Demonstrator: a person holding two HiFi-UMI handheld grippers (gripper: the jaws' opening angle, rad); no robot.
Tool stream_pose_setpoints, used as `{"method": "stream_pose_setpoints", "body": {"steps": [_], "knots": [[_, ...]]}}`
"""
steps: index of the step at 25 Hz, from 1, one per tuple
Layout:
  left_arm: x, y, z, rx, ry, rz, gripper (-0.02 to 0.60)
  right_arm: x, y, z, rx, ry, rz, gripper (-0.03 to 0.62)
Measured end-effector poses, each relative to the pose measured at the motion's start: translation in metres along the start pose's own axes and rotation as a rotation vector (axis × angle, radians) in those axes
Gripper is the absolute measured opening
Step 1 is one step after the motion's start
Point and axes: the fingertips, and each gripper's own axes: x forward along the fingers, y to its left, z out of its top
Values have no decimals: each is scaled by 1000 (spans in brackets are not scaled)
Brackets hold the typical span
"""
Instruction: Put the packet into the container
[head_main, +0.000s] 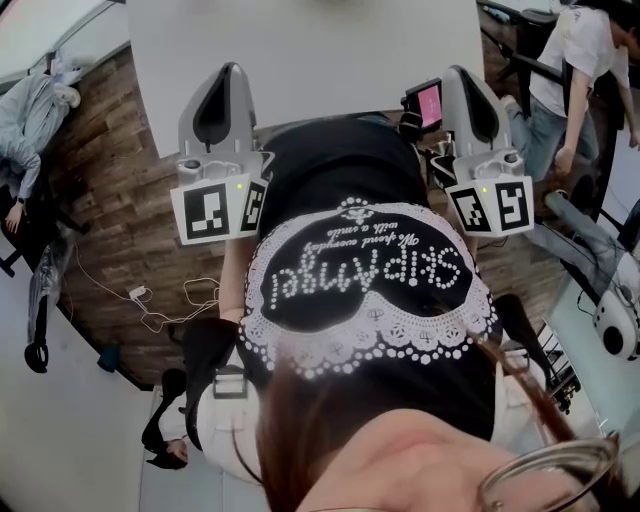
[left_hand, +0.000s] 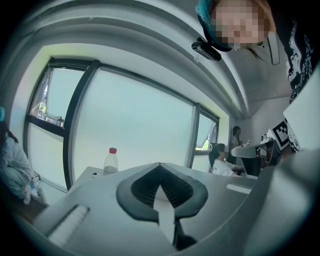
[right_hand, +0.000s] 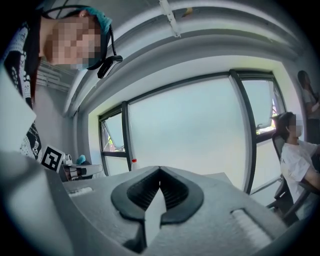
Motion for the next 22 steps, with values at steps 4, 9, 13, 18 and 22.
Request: {"method": "stream_pose_setpoints", "body": {"steps": [4,9,13,18,22], "knots": [[1,0,1,-1,-4,0,2,3,2,2,-2,-4,11,3],[5,3,3,-3,-8,4,2,7,2,3,-1,-3,13,3],[5,5,3,-7,-2,6,2,9,6,3,2,4,22,3],[1,10,3,-14,-3,16,2,18,16,3,2,5,50,3],[-2,11,2,-20,0,22,2,19,21,4,-1,5,65,3]]}}
